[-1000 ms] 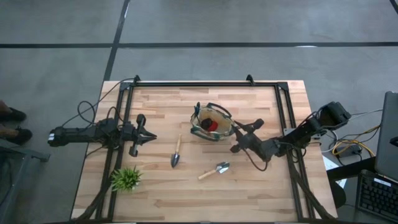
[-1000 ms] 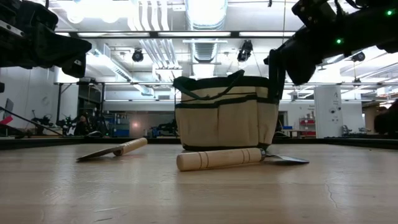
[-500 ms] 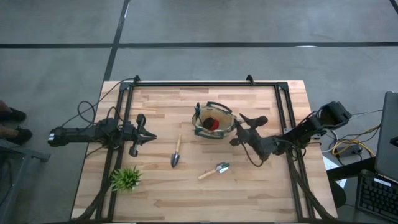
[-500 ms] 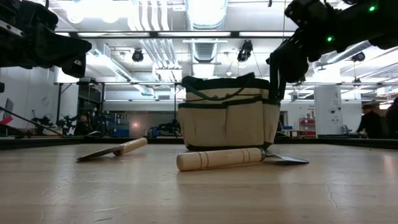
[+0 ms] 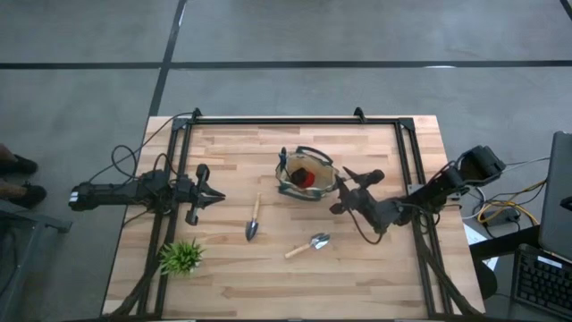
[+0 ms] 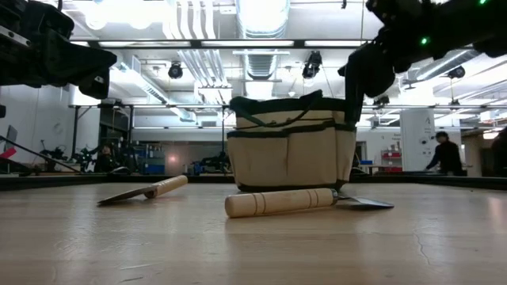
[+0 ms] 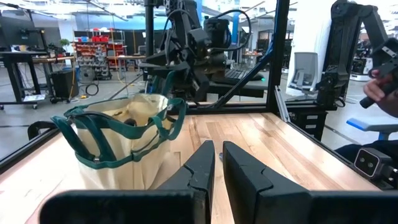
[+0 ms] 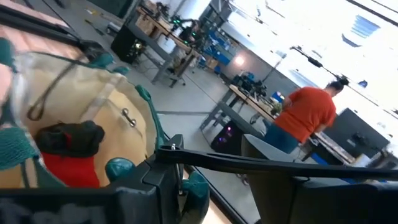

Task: Pick & Place Garden tools in Gardening bag
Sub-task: Put the shear scissors into the gardening bag

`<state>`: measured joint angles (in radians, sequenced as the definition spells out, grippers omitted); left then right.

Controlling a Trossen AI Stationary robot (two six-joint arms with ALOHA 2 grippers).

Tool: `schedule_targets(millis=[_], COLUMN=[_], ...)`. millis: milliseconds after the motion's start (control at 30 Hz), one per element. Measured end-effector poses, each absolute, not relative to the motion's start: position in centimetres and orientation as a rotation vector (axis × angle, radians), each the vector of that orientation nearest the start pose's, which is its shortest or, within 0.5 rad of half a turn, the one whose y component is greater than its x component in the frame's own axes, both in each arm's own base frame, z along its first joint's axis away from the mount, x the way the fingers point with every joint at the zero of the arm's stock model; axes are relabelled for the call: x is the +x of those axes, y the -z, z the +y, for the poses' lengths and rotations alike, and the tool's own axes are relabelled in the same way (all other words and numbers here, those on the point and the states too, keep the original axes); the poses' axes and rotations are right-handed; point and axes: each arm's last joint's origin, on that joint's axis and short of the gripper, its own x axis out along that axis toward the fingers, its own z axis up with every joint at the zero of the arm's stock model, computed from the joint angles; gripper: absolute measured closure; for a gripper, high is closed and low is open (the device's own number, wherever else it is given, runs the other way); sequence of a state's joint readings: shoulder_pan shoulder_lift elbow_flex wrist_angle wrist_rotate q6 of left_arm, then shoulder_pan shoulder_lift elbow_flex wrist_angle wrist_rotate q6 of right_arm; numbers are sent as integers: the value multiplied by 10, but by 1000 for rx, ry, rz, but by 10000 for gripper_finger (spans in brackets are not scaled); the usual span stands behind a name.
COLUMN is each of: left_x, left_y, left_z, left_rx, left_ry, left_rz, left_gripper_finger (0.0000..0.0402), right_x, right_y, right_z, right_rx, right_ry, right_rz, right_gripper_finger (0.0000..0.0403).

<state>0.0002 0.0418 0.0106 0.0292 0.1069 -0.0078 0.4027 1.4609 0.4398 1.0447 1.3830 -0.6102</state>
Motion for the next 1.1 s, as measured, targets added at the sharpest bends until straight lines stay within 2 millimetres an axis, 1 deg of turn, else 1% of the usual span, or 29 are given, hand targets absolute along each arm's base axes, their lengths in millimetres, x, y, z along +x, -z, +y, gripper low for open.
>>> schedule_targets(millis=[333, 433, 667, 800, 933, 1100], left_x=[100, 100, 100, 100, 100, 100], left_y=[-167, -167, -167, -167, -167, -167], left_z=[-3, -3, -3, -3, -3, -3], left_rx=[-8, -8, -8, -8, -8, -8], left_ry=[106, 106, 106, 106, 106, 106], left_rz=[3, 2, 3, 2, 3, 2], left_gripper_finger=[365, 365, 365, 365, 365, 365], right_x=[236, 236, 234, 233, 233, 232], right_y=[-200, -200, -200, -195, -191, -182], right_z=[86, 86, 91, 87, 88, 87], right_rx=[-567, -580, -541, -564, -506, -484], right_ry=[893, 896, 884, 964, 935, 916], right_rz=[267, 275, 251, 307, 271, 275], right_gripper_finger=[248, 248, 248, 249, 247, 225])
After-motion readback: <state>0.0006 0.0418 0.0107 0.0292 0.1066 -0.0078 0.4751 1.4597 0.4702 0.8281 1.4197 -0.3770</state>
